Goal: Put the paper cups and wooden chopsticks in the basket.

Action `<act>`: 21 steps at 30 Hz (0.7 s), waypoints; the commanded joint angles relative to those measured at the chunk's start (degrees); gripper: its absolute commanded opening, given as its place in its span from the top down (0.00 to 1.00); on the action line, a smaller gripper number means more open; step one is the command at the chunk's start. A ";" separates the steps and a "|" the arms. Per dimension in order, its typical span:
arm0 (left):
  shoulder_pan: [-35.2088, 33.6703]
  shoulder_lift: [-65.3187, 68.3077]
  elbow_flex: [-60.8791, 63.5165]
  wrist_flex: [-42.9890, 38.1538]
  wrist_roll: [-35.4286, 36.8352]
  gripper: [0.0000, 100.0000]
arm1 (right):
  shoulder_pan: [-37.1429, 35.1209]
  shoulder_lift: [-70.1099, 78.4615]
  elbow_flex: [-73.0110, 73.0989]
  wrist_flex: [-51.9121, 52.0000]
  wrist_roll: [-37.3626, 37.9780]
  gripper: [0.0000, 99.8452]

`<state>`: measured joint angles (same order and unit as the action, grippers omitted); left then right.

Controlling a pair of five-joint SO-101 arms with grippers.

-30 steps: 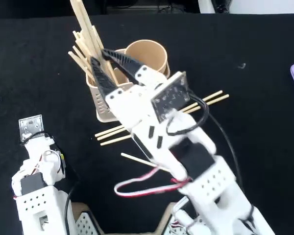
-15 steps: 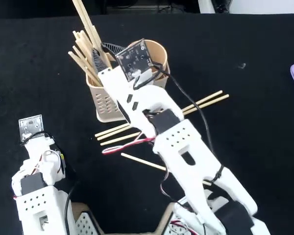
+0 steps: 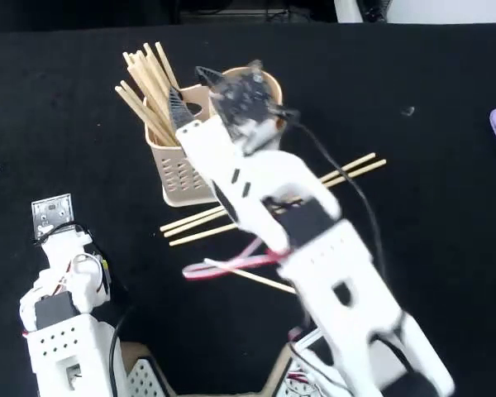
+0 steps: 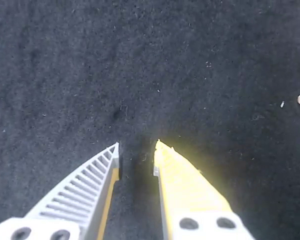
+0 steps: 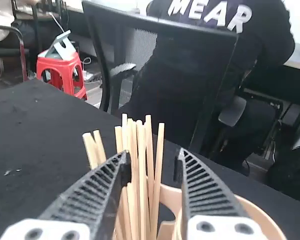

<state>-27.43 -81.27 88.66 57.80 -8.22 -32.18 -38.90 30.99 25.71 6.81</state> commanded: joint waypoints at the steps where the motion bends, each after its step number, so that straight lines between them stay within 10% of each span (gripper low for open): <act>1: -0.40 -0.62 -0.75 -1.14 0.53 0.87 | 0.44 -11.12 -3.12 14.07 -0.09 0.86; 9: -0.40 -0.62 -0.48 -1.32 0.53 0.87 | 0.44 -18.33 5.76 45.63 8.79 0.86; 21: -0.40 -0.62 -0.48 -1.32 0.53 0.87 | 0.18 -6.55 40.31 33.76 37.36 0.86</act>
<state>-27.43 -81.27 88.66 57.80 -8.22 -32.18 -48.75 68.53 63.25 41.10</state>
